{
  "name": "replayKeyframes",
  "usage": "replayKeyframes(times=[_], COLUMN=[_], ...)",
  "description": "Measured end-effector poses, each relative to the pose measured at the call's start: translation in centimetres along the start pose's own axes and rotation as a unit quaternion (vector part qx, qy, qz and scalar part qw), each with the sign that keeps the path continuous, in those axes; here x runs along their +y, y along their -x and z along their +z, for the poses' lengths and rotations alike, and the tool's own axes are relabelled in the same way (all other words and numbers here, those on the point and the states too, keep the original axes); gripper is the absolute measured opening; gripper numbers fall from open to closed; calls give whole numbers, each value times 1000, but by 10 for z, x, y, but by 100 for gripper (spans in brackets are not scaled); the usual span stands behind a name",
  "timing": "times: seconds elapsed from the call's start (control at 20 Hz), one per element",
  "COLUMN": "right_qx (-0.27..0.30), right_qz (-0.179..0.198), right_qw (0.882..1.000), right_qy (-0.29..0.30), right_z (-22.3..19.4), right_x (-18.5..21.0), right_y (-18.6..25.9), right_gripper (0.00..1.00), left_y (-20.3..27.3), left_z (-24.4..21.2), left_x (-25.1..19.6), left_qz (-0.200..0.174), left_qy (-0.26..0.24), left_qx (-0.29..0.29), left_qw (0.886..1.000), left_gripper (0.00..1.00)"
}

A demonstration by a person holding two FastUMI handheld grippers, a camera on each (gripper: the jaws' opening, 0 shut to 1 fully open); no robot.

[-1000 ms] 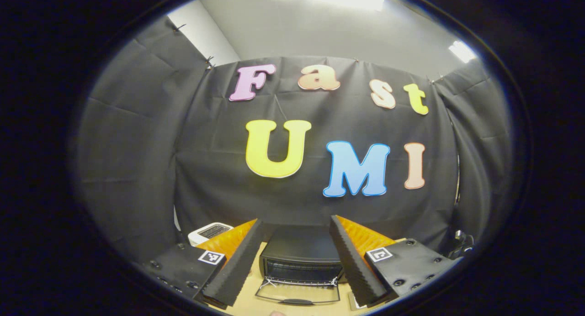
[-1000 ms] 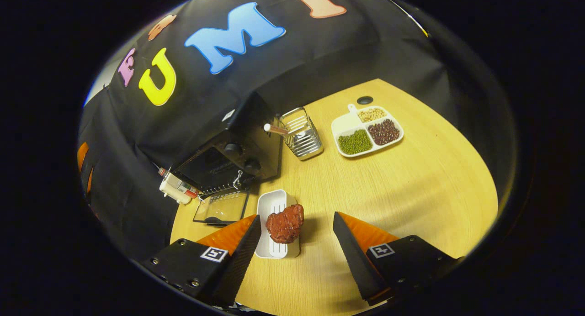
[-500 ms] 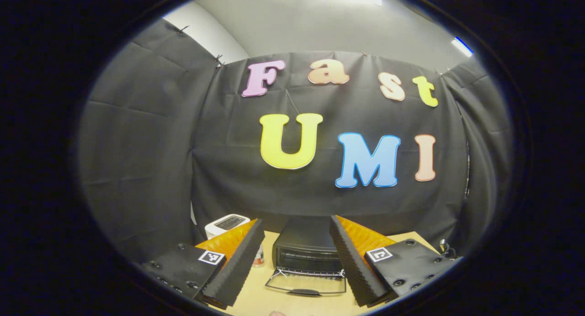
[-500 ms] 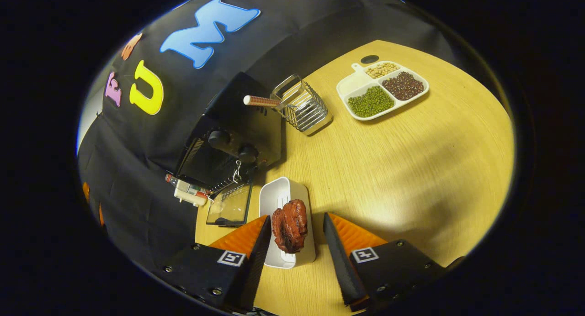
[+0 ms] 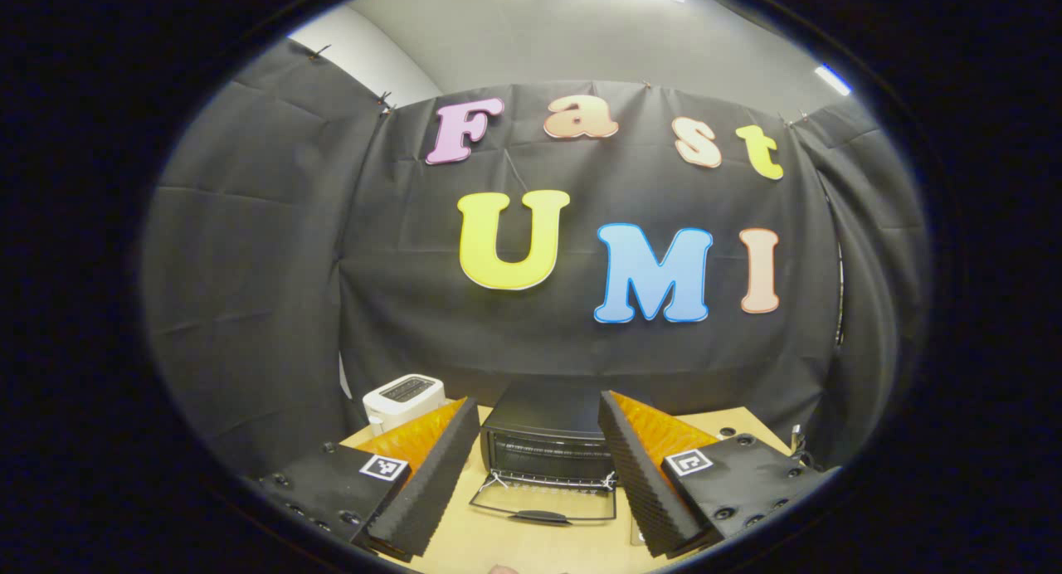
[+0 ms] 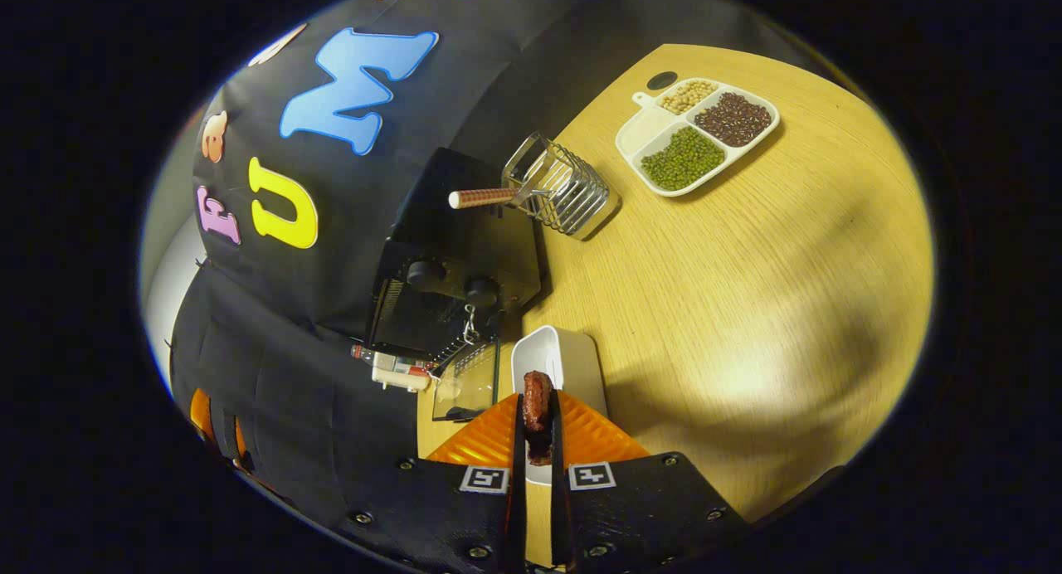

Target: Open the electric oven with the left hand, put the food in, and close the electric oven.

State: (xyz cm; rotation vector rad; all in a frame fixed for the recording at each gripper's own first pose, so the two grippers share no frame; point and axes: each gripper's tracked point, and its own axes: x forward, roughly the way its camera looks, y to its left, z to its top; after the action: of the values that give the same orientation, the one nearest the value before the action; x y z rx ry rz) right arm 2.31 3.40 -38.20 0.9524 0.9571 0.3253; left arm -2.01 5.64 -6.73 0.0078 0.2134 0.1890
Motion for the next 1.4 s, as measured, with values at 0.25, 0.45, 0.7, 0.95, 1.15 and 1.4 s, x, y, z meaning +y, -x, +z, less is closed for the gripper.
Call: replayKeyframes(times=[0.25, 0.45, 0.7, 0.95, 1.15, 1.4], right_qx=[-14, -60, -121, -141, -140, -125], right_qz=[56, 95, 138, 147, 115, 78], right_qw=[998, 990, 978, 975, 979, 983], right_qy=[-38, -83, -103, -86, -96, -113], right_z=[3, 12, 18, 10, 9, -3], right_x=[41, 84, 153, 199, 204, 189], right_y=[21, 38, 36, -18, -95, -183], right_gripper=[12, 12, 12, 12, 12, 12], left_y=[-6, -24, -47, -65, -71, -82], left_z=[-2, 4, 8, 3, -5, -20], left_x=[-7, 8, 49, 95, 125, 166], left_qz=[-31, -73, -121, -146, -153, -127], left_qy=[5, -6, 6, 10, 17, 19], left_qx=[-2, -10, -14, -11, 3, 25], left_qw=[999, 997, 993, 989, 988, 991], left_gripper=[95, 97, 92, 94, 99, 97])
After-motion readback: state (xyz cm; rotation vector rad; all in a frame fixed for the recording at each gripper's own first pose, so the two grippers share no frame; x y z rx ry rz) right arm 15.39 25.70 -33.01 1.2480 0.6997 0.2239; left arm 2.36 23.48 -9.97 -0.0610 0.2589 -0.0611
